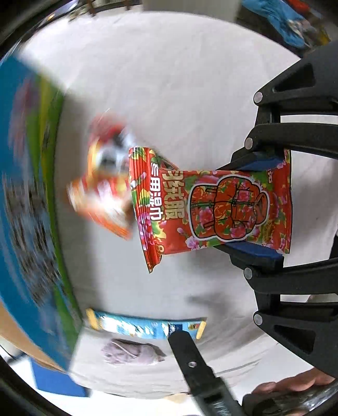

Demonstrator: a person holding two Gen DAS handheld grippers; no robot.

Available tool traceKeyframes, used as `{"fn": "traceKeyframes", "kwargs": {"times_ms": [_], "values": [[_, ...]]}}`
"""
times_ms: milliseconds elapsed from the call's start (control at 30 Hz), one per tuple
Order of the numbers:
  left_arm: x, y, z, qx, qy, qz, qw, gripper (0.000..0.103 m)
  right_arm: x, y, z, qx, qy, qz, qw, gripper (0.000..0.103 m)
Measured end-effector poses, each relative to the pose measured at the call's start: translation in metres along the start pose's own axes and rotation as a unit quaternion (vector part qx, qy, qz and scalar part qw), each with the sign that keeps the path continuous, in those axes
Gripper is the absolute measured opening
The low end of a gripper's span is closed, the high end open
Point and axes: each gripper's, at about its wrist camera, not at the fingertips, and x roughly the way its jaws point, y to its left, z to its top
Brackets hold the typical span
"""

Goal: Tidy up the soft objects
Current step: 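Grasp the red snack bag with the right tool while the left tool grasps the orange panda bag, then carry the orange bag with the left tool into the box while the right tool drops the red bag in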

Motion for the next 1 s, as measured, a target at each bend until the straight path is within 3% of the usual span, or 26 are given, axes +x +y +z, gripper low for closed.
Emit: {"fn": "traceKeyframes", "kwargs": {"times_ms": [167, 300, 367, 500, 700, 833, 933, 1000], "values": [[0.028, -0.042, 0.008, -0.026, 0.046, -0.06, 0.9968, 0.101, -0.024, -0.056, 0.007, 0.064, -0.035, -0.014, 0.997, 0.048], [0.053, -0.07, 0.019, -0.07, 0.092, -0.114, 0.9868, 0.101, -0.036, -0.092, 0.014, 0.106, -0.054, -0.026, 0.993, 0.048], [0.068, -0.074, 0.026, -0.115, 0.109, -0.149, 0.976, 0.101, -0.039, -0.106, 0.017, 0.122, -0.063, -0.034, 0.99, 0.048], [0.078, -0.078, 0.034, -0.165, 0.101, -0.163, 0.9676, 0.101, -0.037, -0.118, 0.021, 0.14, -0.073, -0.049, 0.986, 0.048], [0.075, -0.105, 0.039, -0.148, 0.061, -0.118, 0.98, 0.097, -0.03, -0.116, 0.024, 0.137, -0.076, -0.06, 0.986, 0.048], [0.079, -0.121, 0.045, -0.1, 0.055, -0.066, 0.9913, 0.057, -0.024, -0.098, 0.021, 0.128, -0.076, -0.067, 0.987, 0.048], [0.078, -0.128, 0.039, -0.017, 0.055, -0.021, 0.9981, 0.061, -0.026, -0.087, 0.02, 0.118, -0.077, -0.069, 0.988, 0.048], [0.075, -0.131, 0.034, 0.038, 0.043, 0.026, 0.998, 0.061, -0.029, -0.094, 0.019, 0.111, -0.077, -0.068, 0.989, 0.048]]}}
